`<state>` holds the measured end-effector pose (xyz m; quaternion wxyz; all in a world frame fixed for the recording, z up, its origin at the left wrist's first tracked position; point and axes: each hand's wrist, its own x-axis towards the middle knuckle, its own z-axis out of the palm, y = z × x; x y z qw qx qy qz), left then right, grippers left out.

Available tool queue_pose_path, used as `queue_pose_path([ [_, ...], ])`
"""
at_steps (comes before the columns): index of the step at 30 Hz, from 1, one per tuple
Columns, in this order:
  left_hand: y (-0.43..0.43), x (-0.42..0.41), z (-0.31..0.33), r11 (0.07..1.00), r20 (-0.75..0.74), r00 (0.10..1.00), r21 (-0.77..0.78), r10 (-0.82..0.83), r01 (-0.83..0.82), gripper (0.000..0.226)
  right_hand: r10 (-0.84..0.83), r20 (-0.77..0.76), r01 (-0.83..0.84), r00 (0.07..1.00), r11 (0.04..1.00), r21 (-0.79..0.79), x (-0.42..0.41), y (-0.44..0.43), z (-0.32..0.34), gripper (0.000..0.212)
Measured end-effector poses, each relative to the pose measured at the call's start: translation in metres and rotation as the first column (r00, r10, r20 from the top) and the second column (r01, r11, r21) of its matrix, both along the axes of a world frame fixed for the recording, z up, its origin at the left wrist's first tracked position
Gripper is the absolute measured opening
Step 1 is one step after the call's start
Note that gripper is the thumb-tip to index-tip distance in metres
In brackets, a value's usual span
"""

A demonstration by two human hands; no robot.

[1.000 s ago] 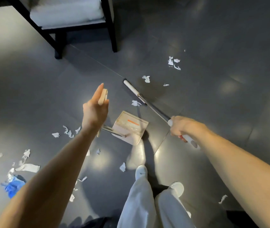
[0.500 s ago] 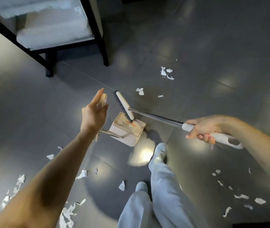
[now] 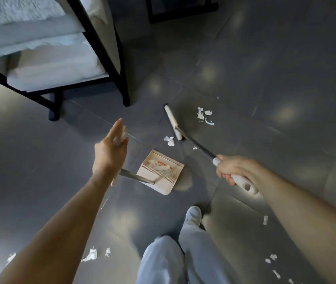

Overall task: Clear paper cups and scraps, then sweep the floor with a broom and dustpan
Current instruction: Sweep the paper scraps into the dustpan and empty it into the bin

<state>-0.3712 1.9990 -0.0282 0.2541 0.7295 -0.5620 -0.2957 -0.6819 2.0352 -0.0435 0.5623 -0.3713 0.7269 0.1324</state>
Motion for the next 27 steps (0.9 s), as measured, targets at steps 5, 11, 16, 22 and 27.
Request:
queue_pose_path([
  [5, -0.028, 0.014, 0.006, 0.996, -0.033, 0.998, 0.07, 0.06, -0.058, 0.046, -0.037, 0.098, 0.018, 0.995, 0.983, 0.183, -0.004, 0.003, 0.01, 0.066],
  [11, -0.044, 0.016, 0.013, 0.994, -0.059, 0.995, 0.074, -0.075, 0.079, 0.048, -0.23, 0.1, 0.206, 0.968, 0.957, 0.206, -0.024, 0.023, 0.044, 0.065],
  [16, -0.033, 0.023, 0.014, 0.979, -0.136, 0.976, 0.087, -0.17, 0.183, 0.051, -0.279, 0.071, 0.271, 0.958, 0.957, 0.099, -0.032, 0.028, 0.058, 0.061],
  [22, -0.051, 0.012, 0.014, 0.956, -0.127, 0.953, 0.076, -0.274, 0.285, 0.051, -0.35, -0.057, 0.351, 0.935, 0.937, 0.004, -0.036, 0.027, 0.053, 0.047],
  [27, -0.072, -0.027, 0.01, 0.896, 0.043, 0.896, 0.075, -0.442, 0.438, 0.049, -0.345, -0.045, 0.348, 0.937, 0.935, 0.067, -0.016, 0.019, 0.035, 0.034],
])
